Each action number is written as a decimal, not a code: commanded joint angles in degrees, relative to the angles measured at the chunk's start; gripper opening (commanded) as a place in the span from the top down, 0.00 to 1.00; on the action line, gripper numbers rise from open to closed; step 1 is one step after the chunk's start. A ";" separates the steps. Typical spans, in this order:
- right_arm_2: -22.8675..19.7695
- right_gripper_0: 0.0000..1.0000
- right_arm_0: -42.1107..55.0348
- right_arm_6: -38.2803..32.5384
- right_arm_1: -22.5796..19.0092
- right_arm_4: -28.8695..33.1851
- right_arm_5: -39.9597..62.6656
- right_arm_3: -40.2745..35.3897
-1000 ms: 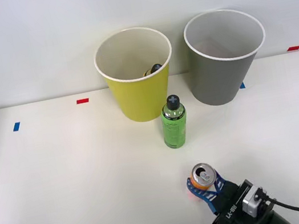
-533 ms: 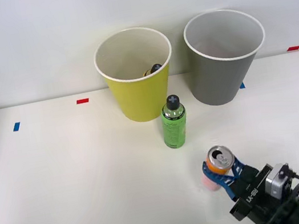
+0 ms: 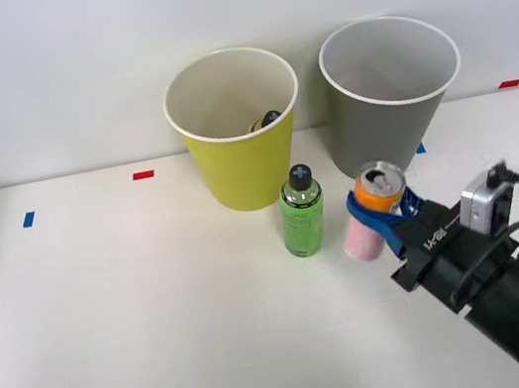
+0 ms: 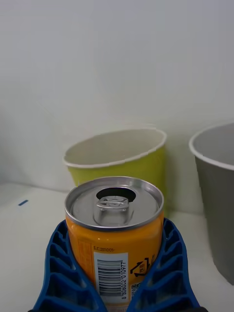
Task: Put cans in the gray bin, plastic bottles in the light green bin
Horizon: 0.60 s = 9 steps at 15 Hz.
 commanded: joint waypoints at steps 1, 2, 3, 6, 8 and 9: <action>-4.25 1.00 -4.21 -4.34 3.10 -0.22 8.55 -4.61; -5.04 1.00 -6.32 -4.69 4.51 -0.48 10.48 -4.88; -5.74 1.00 -8.87 -5.13 6.00 -0.75 12.68 -4.79; -8.55 1.00 -15.82 -6.71 9.08 -1.80 19.71 -4.79; -10.49 1.00 -19.33 -9.70 10.04 -1.98 24.37 -4.79; -11.45 1.00 -20.83 -11.37 10.48 -1.54 26.48 -4.79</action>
